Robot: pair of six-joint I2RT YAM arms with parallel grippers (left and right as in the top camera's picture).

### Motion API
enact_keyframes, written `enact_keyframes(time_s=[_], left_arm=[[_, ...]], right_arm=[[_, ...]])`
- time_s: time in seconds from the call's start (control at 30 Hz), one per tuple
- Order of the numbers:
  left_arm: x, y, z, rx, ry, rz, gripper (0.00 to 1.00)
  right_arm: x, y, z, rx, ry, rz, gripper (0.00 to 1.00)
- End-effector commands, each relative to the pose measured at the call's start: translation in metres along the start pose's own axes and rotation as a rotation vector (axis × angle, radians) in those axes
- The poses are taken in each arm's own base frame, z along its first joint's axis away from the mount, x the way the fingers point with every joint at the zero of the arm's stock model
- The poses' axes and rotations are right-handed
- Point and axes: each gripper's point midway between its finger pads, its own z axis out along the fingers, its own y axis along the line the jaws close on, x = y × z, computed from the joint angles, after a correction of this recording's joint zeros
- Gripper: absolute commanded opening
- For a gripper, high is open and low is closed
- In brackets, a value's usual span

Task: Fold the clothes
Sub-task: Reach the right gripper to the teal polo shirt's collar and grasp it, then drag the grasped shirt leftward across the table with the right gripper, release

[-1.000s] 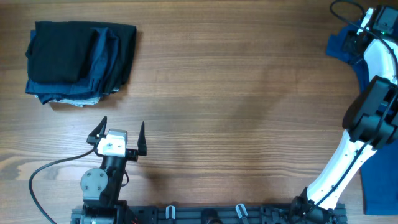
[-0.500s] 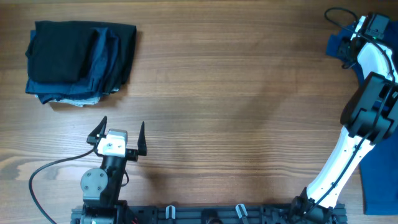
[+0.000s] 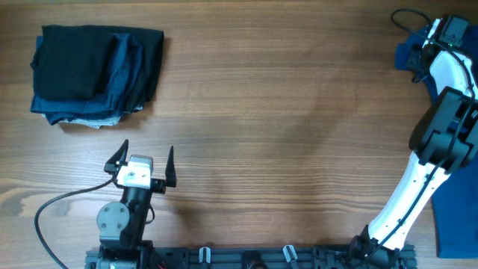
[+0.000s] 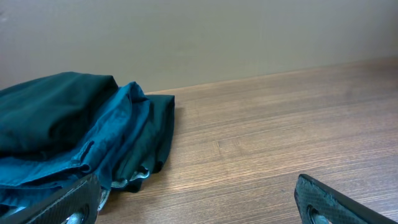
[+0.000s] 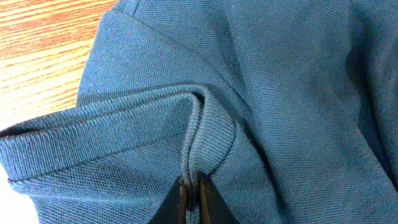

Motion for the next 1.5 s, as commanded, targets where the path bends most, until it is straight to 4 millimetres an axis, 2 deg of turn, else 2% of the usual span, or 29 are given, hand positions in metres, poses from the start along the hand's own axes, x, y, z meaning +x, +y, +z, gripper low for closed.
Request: enact_keyframes(time_s=[0.0, 0.1, 0.23, 0.33, 0.53, 0.7, 0.83, 0.97, 1.1, 1.2, 1.37, 1.47], left_arm=[[0.002, -0.003, 0.000, 0.016, -0.003, 0.016, 1.00], [0.002, -0.003, 0.000, 0.016, -0.003, 0.016, 1.00], [0.002, -0.003, 0.000, 0.016, -0.003, 0.016, 1.00], [0.002, -0.003, 0.000, 0.016, -0.003, 0.016, 1.00], [0.002, -0.003, 0.000, 0.016, -0.003, 0.016, 1.00], [0.002, -0.003, 0.000, 0.016, -0.003, 0.016, 1.00], [0.002, -0.003, 0.000, 0.016, -0.003, 0.016, 1.00], [0.002, -0.003, 0.000, 0.016, -0.003, 0.016, 1.00], [0.002, -0.003, 0.000, 0.016, -0.003, 0.016, 1.00], [0.002, -0.003, 0.000, 0.016, -0.003, 0.016, 1.00], [0.002, -0.003, 0.000, 0.016, -0.003, 0.016, 1.00], [0.001, -0.003, 0.000, 0.016, -0.004, 0.016, 1.00]], right_arm=[[-0.012, 0.000, -0.015, 0.004, -0.021, -0.001, 0.12], [-0.018, -0.001, -0.024, 0.001, -0.034, 0.000, 0.13], [-0.014, -0.001, -0.027, 0.000, -0.015, -0.002, 0.13], [-0.010, -0.001, -0.027, -0.001, 0.000, 0.010, 0.04], [-0.010, 0.002, -0.032, -0.010, 0.009, 0.017, 0.04], [-0.018, 0.029, -0.050, -0.096, -0.007, -0.005, 0.04], [-0.023, 0.058, -0.073, -0.154, -0.012, -0.021, 0.04], [-0.012, 0.091, -0.087, -0.188, 0.031, -0.067, 0.04], [0.010, 0.133, -0.098, -0.249, 0.106, -0.093, 0.04], [0.029, 0.176, -0.112, -0.345, 0.170, -0.107, 0.04], [0.064, 0.241, -0.141, -0.488, 0.282, -0.119, 0.04], [0.088, 0.287, -0.163, -0.554, 0.332, -0.161, 0.04]])
